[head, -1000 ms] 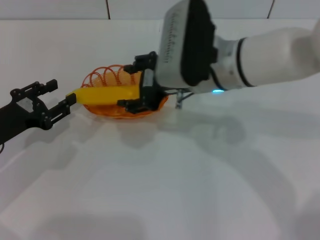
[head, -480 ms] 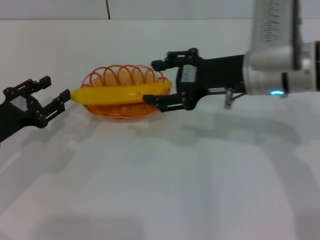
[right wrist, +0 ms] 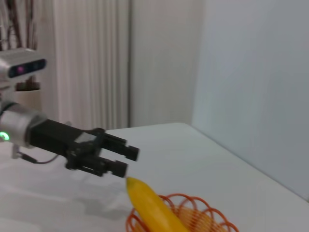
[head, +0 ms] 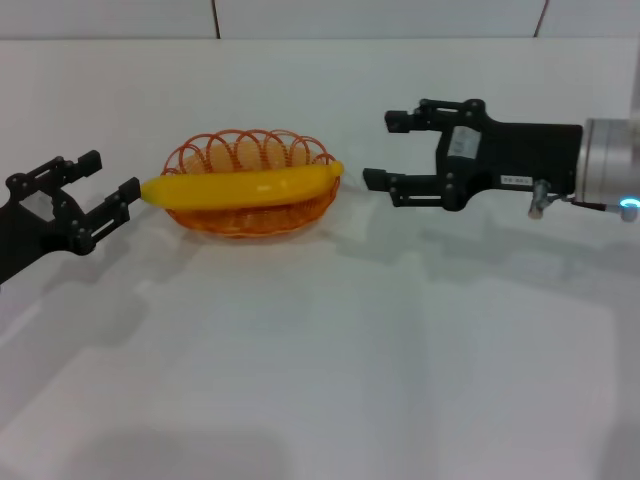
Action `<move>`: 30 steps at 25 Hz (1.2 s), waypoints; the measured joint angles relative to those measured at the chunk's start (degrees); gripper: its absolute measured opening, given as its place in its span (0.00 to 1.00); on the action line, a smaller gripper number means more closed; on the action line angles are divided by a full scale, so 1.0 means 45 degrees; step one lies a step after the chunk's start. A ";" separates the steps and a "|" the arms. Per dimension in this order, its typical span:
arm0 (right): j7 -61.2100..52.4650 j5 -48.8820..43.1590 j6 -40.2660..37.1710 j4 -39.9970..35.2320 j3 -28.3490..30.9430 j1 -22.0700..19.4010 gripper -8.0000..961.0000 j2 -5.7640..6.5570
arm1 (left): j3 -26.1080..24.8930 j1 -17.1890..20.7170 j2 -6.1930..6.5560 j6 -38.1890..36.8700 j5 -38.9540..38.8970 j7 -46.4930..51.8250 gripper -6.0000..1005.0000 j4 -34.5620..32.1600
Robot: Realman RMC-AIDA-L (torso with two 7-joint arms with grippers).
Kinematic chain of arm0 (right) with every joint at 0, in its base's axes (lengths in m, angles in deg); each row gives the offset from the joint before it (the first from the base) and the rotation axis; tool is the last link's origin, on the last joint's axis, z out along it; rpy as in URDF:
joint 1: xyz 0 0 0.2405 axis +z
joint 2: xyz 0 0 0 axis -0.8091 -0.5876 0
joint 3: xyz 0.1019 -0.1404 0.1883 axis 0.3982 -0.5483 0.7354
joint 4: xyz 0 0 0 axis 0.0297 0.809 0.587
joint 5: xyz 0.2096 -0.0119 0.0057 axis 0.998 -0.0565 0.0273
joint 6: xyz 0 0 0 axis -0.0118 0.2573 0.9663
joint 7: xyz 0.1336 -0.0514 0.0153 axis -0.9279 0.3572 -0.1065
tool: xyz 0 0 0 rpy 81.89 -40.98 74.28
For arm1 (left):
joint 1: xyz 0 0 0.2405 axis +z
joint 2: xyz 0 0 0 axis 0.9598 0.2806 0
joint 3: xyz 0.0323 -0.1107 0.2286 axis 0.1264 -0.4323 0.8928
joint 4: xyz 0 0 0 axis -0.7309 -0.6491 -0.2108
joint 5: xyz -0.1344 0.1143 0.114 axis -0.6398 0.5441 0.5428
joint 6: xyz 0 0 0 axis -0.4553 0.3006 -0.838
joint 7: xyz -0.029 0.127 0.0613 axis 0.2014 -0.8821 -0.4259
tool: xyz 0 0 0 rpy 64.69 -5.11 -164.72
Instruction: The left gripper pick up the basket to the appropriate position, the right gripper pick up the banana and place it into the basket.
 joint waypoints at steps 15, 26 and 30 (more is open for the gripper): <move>0.0914 -0.0931 0.0196 0.1607 0.1130 -0.0287 0.80 0.0122 | -0.0048 -0.0031 0.0006 -0.0247 -0.0644 -0.0834 0.59 0.0638; 0.0854 -0.1969 0.0514 0.1911 0.1776 -0.0398 0.80 0.0129 | -0.0067 0.0020 0.0020 -0.0250 -0.0653 -0.0960 0.59 0.0638; 0.0699 -0.2407 0.0912 0.1985 0.1783 -0.0406 0.80 0.0125 | -0.0067 0.0021 0.0021 -0.0218 -0.0653 -0.0965 0.59 0.0634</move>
